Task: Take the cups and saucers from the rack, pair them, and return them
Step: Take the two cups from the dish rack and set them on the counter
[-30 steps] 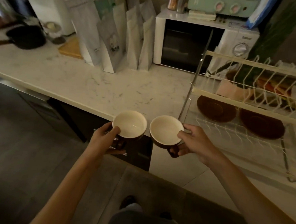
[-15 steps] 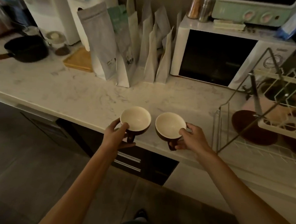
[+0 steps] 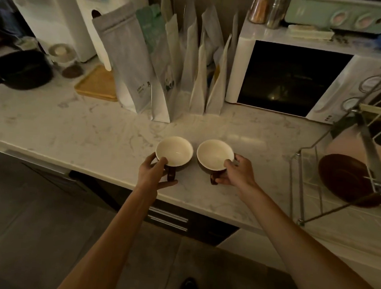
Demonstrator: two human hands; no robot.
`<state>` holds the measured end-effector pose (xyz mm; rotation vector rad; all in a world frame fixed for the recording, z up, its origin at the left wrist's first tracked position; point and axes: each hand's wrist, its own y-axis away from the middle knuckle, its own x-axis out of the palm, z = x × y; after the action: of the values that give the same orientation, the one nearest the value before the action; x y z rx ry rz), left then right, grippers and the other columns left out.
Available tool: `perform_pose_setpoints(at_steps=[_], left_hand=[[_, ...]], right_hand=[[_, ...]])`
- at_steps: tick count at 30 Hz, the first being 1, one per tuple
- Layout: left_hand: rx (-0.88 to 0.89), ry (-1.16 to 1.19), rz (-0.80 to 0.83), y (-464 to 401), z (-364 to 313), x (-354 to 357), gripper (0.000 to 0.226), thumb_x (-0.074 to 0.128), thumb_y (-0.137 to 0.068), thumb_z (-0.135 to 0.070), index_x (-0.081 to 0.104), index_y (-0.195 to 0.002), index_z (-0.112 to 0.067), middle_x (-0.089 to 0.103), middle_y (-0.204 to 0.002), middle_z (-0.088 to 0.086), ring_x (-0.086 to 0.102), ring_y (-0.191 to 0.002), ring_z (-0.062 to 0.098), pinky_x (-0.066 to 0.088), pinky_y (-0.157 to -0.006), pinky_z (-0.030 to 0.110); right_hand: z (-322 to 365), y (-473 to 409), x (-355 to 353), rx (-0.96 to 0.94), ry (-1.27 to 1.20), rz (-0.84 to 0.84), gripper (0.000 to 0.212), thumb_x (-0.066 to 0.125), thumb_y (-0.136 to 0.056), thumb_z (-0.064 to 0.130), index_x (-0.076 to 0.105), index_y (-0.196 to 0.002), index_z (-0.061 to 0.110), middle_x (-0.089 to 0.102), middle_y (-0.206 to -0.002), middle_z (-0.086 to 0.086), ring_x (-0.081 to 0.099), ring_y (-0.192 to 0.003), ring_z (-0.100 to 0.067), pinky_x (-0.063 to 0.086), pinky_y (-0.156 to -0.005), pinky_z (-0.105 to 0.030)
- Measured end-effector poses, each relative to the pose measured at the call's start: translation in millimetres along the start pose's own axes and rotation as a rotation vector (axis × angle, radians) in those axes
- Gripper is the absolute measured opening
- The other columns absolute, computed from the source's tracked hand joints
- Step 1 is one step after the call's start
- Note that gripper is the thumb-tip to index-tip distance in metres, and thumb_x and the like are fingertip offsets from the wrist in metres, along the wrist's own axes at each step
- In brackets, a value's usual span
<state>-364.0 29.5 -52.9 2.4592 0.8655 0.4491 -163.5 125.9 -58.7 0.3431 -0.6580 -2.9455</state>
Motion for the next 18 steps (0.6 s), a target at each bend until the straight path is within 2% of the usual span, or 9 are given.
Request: perform_pose_setpoints(at_steps=[4,8,14,18], left_hand=[[-0.009,0.012,-0.028,-13.1,-7.9,-8.8,0.046,0.059,-0.091,-0.016,0.045,-0.133,-0.025,0.050,-0.103,0.004,0.057,-0.106,0.032,0.061,-0.063,0.049],[-0.021,0.032,-0.056,-21.2,-13.3,-17.9,0.047,0.059,-0.091,-0.016,0.045,-0.135,-0.025,0.049,-0.108,0.006,0.056,-0.106,0.033,0.061,-0.063,0.049],[-0.030,0.051,-0.061,-28.9,-16.0,-28.9,0.048,0.059,-0.091,-0.017,0.043,-0.136,-0.026,0.051,-0.102,0.002,0.058,-0.101,0.029,0.061,-0.063,0.048],[-0.035,0.053,-0.069,-33.7,-16.3,-33.5,0.048,0.060,-0.091,-0.018,0.044,-0.136,-0.026,0.050,-0.111,0.006,0.058,-0.101,0.029,0.061,-0.061,0.048]], right_hand=[[7.3,-8.1,15.6,0.003,-0.026,0.012,0.042,0.050,-0.092,0.008,0.051,-0.134,0.011,0.062,-0.119,-0.022,0.071,-0.061,-0.026,0.058,-0.045,-0.029],[11.2,-14.6,30.7,0.008,-0.031,0.033,0.040,0.050,-0.092,0.007,0.051,-0.132,0.009,0.063,-0.117,-0.024,0.071,-0.059,-0.025,0.058,-0.044,-0.029],[13.4,-20.4,52.6,0.018,-0.028,0.060,0.038,0.051,-0.093,0.008,0.053,-0.131,0.009,0.061,-0.120,-0.021,0.071,-0.063,-0.028,0.059,-0.045,-0.031],[14.0,-21.2,63.1,0.013,-0.030,0.075,0.039,0.051,-0.093,0.007,0.052,-0.132,0.009,0.059,-0.123,-0.022,0.071,-0.076,-0.035,0.058,-0.044,-0.030]])
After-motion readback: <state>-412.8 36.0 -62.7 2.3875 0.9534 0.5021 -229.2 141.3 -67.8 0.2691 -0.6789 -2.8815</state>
